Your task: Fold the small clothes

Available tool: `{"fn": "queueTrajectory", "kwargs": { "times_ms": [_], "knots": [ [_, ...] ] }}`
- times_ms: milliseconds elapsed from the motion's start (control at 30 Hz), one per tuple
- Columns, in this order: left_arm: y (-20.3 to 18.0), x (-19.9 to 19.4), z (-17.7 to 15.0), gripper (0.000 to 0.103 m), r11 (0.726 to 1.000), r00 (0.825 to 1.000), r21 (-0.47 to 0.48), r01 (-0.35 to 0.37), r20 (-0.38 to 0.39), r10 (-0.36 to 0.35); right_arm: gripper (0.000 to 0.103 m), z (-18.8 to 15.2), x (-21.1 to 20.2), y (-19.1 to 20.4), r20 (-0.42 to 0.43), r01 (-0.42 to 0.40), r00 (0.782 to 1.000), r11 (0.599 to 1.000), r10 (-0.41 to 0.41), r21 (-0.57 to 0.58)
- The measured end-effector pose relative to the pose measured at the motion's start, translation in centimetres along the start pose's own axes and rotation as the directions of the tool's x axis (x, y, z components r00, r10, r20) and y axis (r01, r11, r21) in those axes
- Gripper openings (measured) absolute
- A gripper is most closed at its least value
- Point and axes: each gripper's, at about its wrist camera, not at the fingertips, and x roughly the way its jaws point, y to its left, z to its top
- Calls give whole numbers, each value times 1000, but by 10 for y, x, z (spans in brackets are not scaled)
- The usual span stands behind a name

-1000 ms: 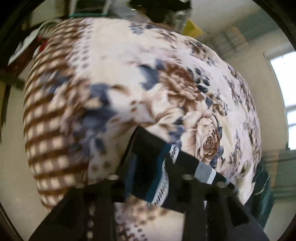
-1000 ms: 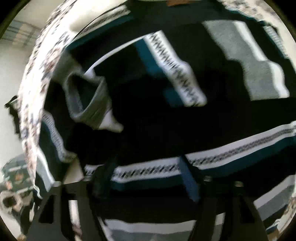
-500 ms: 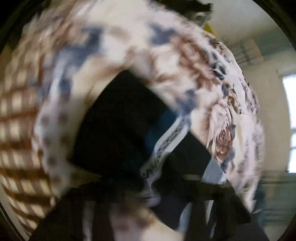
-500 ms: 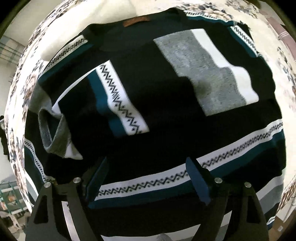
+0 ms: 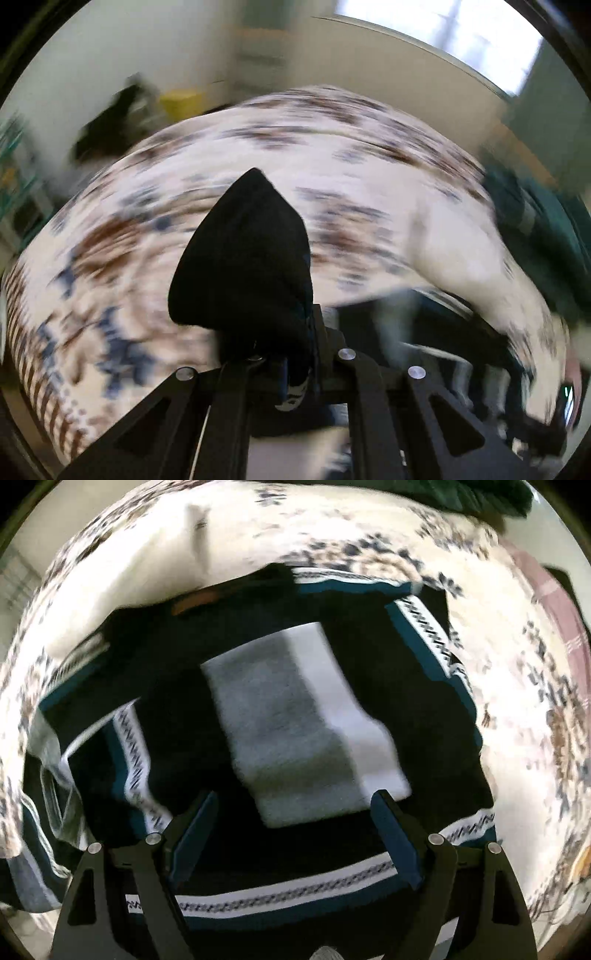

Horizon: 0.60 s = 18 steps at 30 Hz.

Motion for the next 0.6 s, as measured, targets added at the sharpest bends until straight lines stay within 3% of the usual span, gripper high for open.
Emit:
{"fn": "queueTrajectory", "kwargs": {
  "times_ms": [167, 333, 467, 500, 567, 600],
  "knots": [
    [-165, 20, -31, 7, 971, 982, 164, 175, -99, -161, 86, 28, -3, -77, -25, -46, 999, 994, 48, 96],
    [-313, 55, -89, 7, 910, 932, 256, 326, -250, -263, 86, 44, -14, -171, -35, -28, 999, 984, 35, 175],
    [-394, 79, -138, 11, 881, 898, 308, 360, -372, -237, 86, 52, -21, -240, -58, -8, 998, 980, 20, 200],
    [-403, 83, -147, 11, 882, 900, 323, 343, -381, -210, 86, 54, -20, -254, -65, -9, 998, 980, 22, 200],
    [-408, 81, -160, 13, 888, 922, 364, 282, -359, -145, 86, 60, -19, -284, -90, -27, 995, 978, 47, 205],
    [-406, 80, -163, 22, 888, 927, 371, 270, -350, -136, 86, 61, -20, -294, -101, -40, 993, 978, 62, 206]
  ]
}}
